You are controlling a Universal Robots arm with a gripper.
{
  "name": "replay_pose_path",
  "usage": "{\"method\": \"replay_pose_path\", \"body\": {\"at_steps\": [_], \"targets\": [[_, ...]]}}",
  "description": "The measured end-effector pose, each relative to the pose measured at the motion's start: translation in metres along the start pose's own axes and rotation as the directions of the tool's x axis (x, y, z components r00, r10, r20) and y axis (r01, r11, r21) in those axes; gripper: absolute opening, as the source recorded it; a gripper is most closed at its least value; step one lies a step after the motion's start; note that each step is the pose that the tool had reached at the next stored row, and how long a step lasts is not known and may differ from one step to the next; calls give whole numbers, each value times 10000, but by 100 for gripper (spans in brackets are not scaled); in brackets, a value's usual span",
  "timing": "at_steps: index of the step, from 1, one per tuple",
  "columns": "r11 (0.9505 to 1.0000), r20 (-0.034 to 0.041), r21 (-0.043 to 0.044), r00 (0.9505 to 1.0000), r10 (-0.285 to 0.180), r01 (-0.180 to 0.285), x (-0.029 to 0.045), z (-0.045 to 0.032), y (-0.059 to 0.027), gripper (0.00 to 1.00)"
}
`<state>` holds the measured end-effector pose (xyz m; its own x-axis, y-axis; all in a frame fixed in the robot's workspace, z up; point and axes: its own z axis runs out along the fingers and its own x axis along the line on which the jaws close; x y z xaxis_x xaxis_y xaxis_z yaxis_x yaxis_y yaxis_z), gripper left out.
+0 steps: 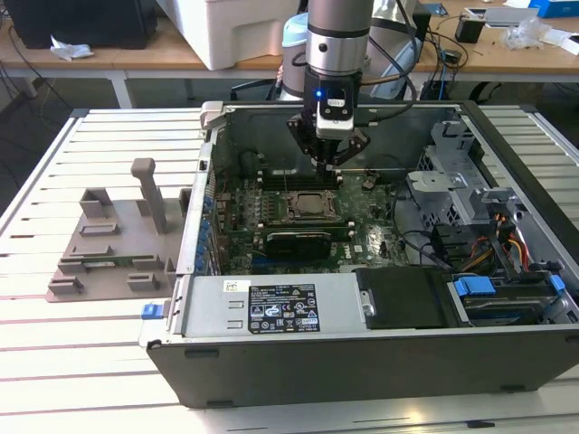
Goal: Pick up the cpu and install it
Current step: 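Install the first cpu locking lever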
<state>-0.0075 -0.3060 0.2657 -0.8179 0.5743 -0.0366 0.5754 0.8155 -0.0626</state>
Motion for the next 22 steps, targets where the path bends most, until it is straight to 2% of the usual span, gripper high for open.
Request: {"method": "replay_pose_path", "body": {"at_steps": [4, 11, 16, 18, 20, 22], "targets": [[9988, 31, -18, 9988, -497, 497, 0, 0, 0, 11], [9916, 84, -43, 9916, -1293, 1293, 0, 0, 0, 11], [9789, 136, -62, 9788, -2043, 2044, 0, 0, 0, 11], [9755, 147, -65, 9755, -2197, 2198, 0, 0, 0, 11], [9687, 167, -71, 9686, -2480, 2482, 0, 0, 0, 11], [9641, 179, -75, 9641, -2651, 2653, 0, 0, 0, 11]]}}
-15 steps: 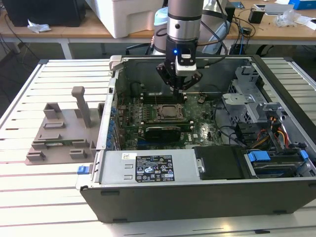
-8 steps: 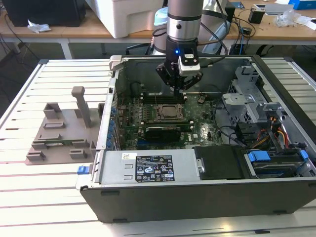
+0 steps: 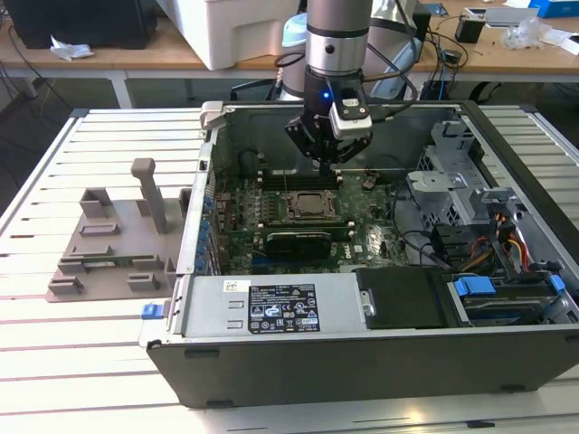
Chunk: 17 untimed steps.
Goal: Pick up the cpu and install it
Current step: 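Install the first cpu locking lever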
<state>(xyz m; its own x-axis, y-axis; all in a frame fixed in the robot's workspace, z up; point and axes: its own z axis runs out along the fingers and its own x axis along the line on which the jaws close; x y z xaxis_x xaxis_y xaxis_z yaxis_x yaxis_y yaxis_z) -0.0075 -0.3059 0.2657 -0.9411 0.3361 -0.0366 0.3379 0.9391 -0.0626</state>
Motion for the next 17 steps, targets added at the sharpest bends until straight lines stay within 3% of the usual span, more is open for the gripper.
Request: {"method": "replay_pose_path", "body": {"at_steps": [7, 17], "targets": [[9959, 58, -30, 9959, -900, 900, 0, 0, 0, 11], [9802, 131, -59, 9801, -1979, 1980, 0, 0, 0, 11]]}}
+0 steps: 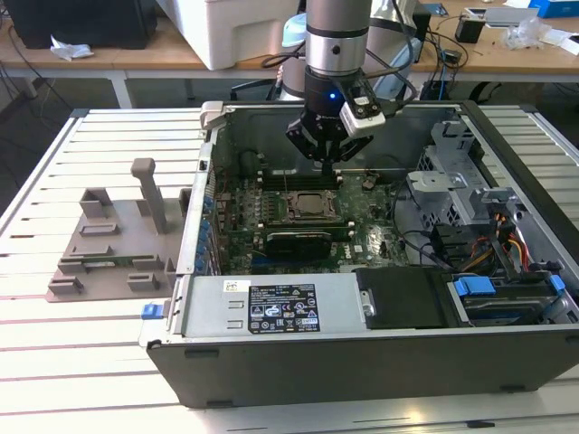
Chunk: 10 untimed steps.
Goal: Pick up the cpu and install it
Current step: 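Install the first cpu locking lever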
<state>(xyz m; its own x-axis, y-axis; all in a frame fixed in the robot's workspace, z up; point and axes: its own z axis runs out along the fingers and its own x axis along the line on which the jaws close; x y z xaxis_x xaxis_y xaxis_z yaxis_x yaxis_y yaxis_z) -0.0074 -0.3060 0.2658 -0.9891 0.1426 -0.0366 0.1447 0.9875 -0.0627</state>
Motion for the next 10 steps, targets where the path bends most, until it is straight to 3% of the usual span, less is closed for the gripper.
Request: {"method": "replay_pose_path", "body": {"at_steps": [5, 6, 8, 10], "targets": [[9975, 45, -27, 9975, -712, 712, 0, 0, 0, 11], [9971, 38, -164, 9972, -740, 741, 1, -1, -1, 11], [9947, -3, -732, 9974, -726, 724, 0, 0, 0, 11], [9934, -8, -854, 9970, -773, 770, 0, 0, 0, 11]]}}
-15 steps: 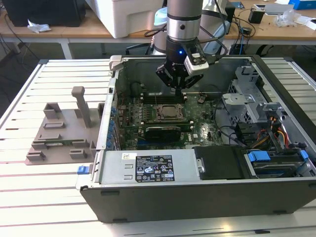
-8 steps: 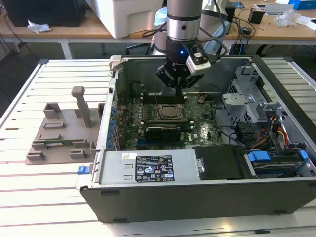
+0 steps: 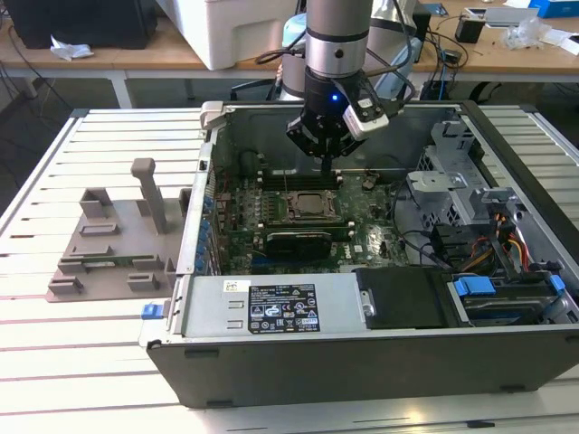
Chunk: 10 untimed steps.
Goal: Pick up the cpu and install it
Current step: 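Install the first cpu locking lever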
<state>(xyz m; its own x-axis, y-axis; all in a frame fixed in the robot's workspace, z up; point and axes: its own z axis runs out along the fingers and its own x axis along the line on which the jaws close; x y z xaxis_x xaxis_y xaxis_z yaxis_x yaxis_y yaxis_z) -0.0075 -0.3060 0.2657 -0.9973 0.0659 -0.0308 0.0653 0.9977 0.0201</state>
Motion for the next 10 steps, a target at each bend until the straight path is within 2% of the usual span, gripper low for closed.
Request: {"method": "replay_pose_path", "body": {"at_steps": [1, 3, 5, 10], "targets": [[9996, -5, -9, 9996, -280, 280, -1, 0, 0, 11], [9993, -30, -14, 9993, -379, 379, -1, 0, 0, 11], [9993, -486, 4, 9981, -368, 369, -8, 6, 0, 11], [9993, -503, 5, 9981, -368, 369, -7, 1, 0, 11]]}}
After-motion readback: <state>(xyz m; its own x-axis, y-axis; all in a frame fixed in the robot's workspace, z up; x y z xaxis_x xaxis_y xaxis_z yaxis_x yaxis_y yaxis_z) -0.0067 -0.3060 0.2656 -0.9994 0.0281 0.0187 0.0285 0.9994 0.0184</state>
